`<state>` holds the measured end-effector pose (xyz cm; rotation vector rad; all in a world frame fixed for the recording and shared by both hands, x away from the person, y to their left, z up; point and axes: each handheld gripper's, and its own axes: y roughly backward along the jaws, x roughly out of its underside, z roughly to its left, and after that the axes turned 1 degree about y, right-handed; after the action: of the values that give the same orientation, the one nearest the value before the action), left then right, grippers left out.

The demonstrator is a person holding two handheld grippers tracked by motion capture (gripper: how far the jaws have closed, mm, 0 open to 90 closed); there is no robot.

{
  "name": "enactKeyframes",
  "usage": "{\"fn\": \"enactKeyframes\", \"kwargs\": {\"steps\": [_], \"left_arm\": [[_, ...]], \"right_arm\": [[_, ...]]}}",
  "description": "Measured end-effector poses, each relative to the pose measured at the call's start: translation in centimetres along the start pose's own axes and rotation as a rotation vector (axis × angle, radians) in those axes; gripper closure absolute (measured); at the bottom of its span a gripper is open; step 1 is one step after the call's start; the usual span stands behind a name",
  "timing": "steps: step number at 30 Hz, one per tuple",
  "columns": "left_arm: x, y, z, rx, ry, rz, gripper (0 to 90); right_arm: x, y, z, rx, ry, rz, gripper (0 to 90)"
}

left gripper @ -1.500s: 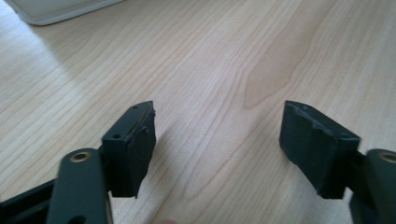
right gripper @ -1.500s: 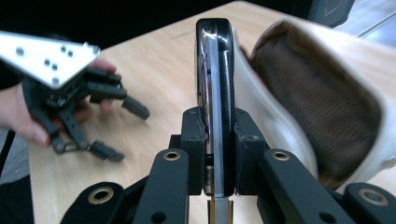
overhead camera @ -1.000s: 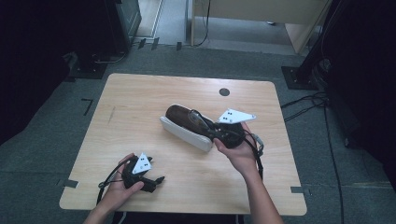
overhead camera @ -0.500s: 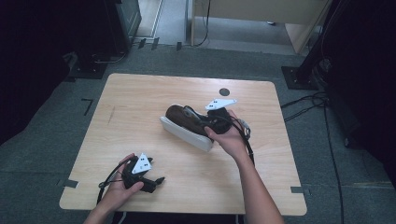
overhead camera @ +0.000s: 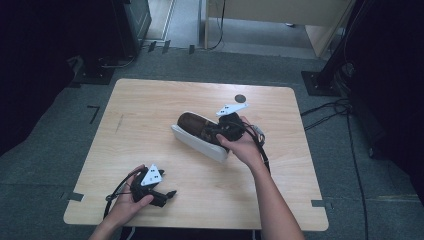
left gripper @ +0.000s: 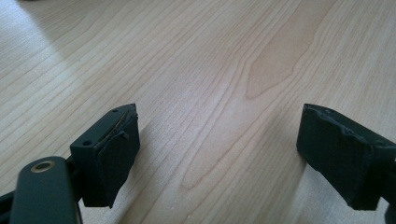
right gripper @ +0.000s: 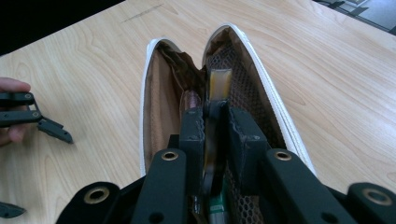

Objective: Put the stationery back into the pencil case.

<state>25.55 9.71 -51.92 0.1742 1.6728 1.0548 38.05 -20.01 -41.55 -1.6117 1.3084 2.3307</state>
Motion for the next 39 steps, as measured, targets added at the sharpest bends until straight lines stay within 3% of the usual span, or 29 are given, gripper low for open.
{"fn": "enactKeyframes", "kwargs": {"steps": [8,13,17,19,22,23,24,25,29,31,35,39], "left_arm": [[0.0,0.0,0.0,0.0,-0.001,0.003,13.5],[0.0,0.0,0.0,-0.002,0.002,0.002,13.3],[0.0,0.0,0.1,-0.002,0.003,0.001,13.1],[0.0,0.0,0.1,-0.004,0.004,0.003,12.7],[0.0,0.0,0.1,-0.009,0.007,0.005,12.0],[0.0,0.0,0.1,-0.009,0.007,0.005,11.9],[0.0,-0.1,0.1,-0.013,0.015,0.002,11.7],[0.0,-0.1,0.1,-0.013,0.015,0.002,11.5],[0.0,-0.1,0.1,-0.016,0.018,0.003,11.0],[0.0,-0.1,0.1,-0.016,0.018,0.005,10.9],[0.0,-0.1,0.1,-0.016,0.017,0.006,10.9],[0.0,-0.1,0.2,-0.016,0.016,0.006,10.9]], "right_arm": [[-0.4,0.9,0.3,0.006,-0.009,-0.046,75.9],[-0.3,2.5,0.8,0.007,0.0,-0.094,68.8],[0.2,3.9,1.4,0.019,-0.005,-0.151,56.9],[1.0,5.4,1.9,0.045,-0.032,-0.193,44.0],[1.9,6.5,2.1,0.081,-0.048,-0.205,30.5],[1.9,6.5,2.1,0.081,-0.048,-0.205,30.5],[2.6,7.4,2.3,0.108,-0.065,-0.208,18.4],[2.6,7.4,2.3,0.108,-0.065,-0.208,18.4],[4.6,9.0,2.3,0.153,-0.087,-0.204,0.0],[5.0,9.4,2.3,0.158,-0.097,-0.202,0.0],[7.3,10.7,1.8,0.227,-0.132,-0.201,0.0],[9.0,11.0,1.4,0.262,-0.15,-0.182,0.0]]}}
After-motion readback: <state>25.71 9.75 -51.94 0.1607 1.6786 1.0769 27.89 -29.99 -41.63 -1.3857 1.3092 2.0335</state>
